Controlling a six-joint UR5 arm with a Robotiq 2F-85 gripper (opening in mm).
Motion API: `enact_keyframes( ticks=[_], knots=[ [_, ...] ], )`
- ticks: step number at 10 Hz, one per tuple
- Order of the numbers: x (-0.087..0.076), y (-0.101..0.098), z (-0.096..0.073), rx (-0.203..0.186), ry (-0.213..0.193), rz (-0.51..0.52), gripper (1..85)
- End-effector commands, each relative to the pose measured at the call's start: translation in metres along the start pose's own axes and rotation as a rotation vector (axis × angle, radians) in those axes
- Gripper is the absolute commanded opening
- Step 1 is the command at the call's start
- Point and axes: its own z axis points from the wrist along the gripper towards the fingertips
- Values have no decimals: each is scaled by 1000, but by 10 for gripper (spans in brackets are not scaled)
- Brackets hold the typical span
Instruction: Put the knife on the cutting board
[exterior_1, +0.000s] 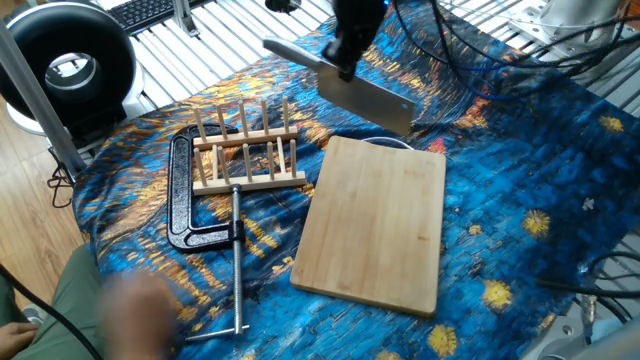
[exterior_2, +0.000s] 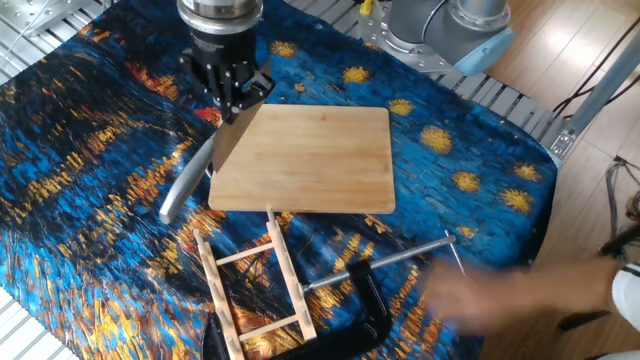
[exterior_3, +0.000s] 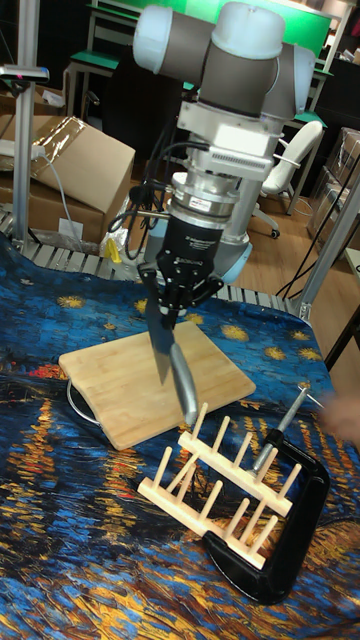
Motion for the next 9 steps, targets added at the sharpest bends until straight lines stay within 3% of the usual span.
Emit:
enact_keyframes(
  ticks=[1,2,4,5,6,7,9],
  knots=[
    [18,-4,2,3,33,65,10],
    [17,-2,2,-3,30,127,10],
    [18,0,2,-10,35,134,10],
    [38,-2,-14,-39,42,142,10],
    [56,-6,-25,-39,42,144,10],
    [65,-2,-27,-51,22,169,10],
    [69,0,-12,-56,-27,195,10]
  ],
)
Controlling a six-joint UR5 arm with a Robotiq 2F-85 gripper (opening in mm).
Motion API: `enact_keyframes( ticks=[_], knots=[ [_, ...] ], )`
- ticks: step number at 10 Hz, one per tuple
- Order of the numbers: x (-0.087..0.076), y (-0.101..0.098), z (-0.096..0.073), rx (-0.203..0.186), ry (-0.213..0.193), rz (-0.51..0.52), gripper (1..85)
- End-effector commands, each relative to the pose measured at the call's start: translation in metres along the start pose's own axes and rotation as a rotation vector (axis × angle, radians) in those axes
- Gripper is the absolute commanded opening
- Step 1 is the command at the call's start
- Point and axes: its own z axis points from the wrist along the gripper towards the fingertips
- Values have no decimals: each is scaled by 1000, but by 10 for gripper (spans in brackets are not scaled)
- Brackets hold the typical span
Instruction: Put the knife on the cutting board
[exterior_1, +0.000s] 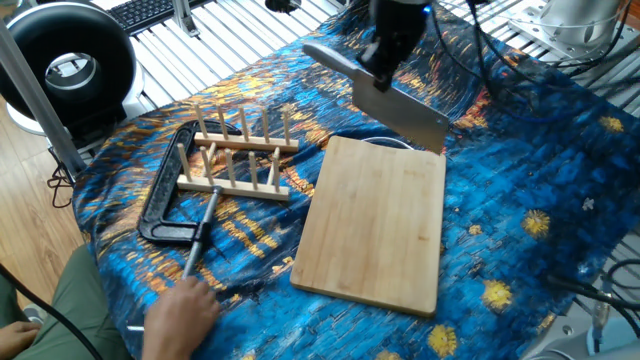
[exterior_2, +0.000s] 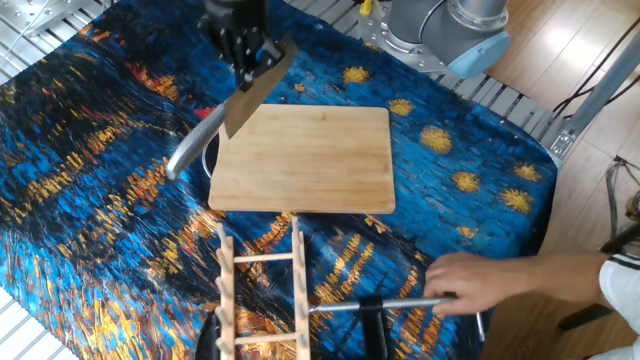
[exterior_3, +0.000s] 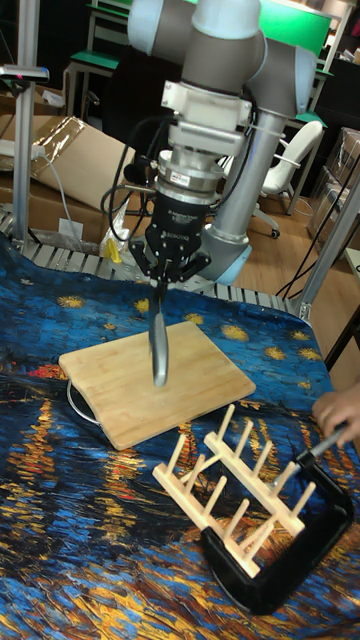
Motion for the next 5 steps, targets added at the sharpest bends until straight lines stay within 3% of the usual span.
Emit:
enact_keyframes(
  ticks=[1,5],
  knots=[
    [13,6,10,-47,-63,54,10],
    [11,9,23,-44,-77,68,10]
  ],
)
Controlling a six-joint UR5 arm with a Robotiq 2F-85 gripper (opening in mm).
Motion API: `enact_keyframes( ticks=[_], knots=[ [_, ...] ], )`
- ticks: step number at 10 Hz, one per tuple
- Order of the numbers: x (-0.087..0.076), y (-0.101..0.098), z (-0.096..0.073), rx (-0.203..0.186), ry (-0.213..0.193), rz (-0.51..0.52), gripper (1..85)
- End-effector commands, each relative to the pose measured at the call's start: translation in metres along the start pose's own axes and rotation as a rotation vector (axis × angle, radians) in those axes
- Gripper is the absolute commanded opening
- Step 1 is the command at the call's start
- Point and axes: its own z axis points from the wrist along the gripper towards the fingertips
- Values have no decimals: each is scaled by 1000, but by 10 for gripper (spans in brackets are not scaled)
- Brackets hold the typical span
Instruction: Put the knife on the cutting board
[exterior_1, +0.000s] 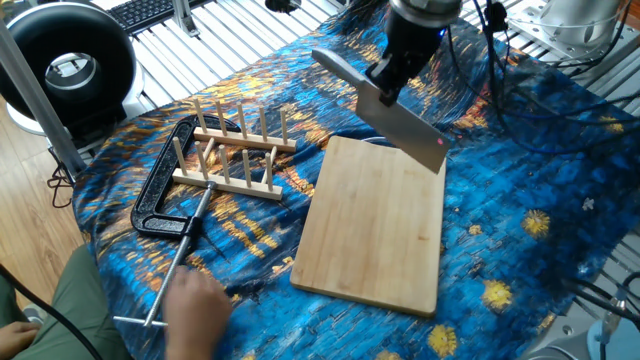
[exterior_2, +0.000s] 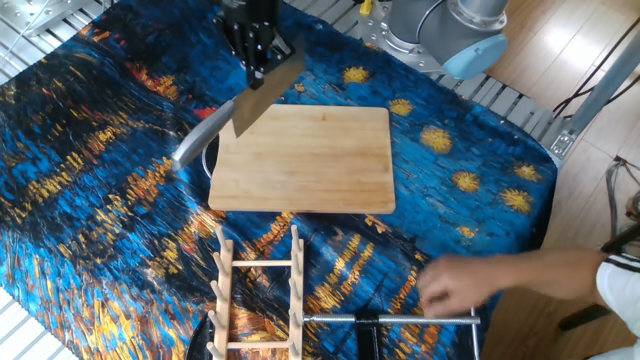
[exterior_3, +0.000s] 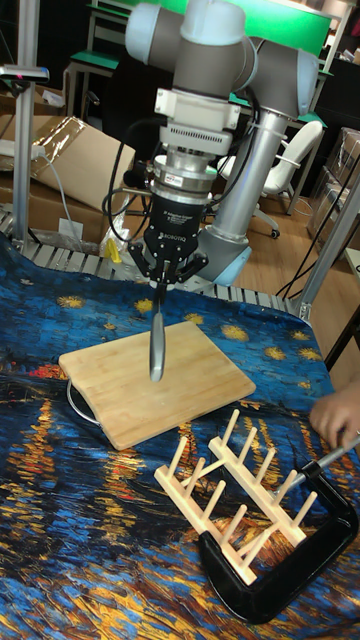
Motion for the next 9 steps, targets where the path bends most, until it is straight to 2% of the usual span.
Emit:
enact_keyframes(
  ticks=[1,3,6,8,9],
  knots=[
    [2,5,10,-12,-22,20,10],
    [-3,7,23,-19,-41,20,10],
    [-10,15,52,-22,-78,21,10],
    [-7,22,59,-28,-84,16,10],
    [-3,21,57,-19,-71,6,10]
  ],
)
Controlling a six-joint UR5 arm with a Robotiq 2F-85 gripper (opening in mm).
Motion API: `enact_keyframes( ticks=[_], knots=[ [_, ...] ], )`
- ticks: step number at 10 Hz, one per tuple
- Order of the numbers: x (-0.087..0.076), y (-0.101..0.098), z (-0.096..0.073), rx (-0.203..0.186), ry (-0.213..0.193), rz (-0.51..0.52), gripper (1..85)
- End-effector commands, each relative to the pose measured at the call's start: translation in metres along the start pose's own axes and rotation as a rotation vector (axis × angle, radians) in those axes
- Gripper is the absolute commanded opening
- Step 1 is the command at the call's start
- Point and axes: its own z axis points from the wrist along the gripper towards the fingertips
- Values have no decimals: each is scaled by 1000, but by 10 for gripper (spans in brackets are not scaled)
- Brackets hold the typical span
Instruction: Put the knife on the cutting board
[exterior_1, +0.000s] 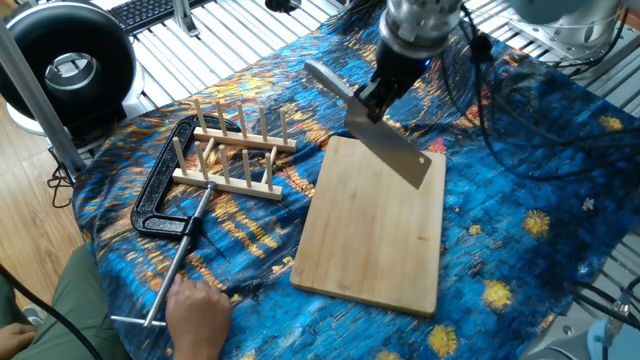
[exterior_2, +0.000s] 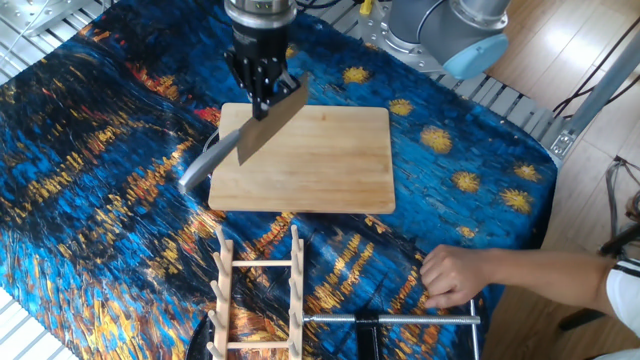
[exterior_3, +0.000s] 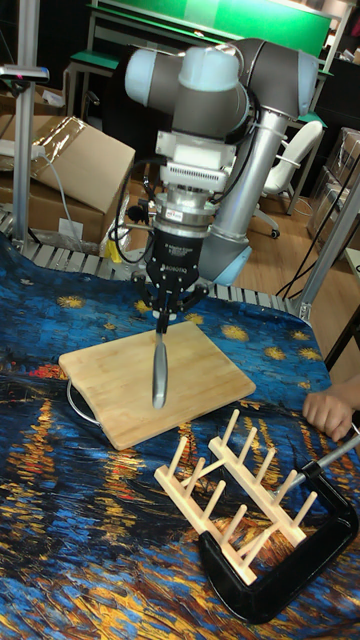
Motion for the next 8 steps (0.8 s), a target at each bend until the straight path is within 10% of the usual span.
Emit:
enact_keyframes(
  ticks=[1,5,8],
  knots=[
    [10,2,1,10,25,-7,10],
    [47,-3,-3,29,170,-9,10],
    [43,5,15,4,144,-1,10]
  ],
)
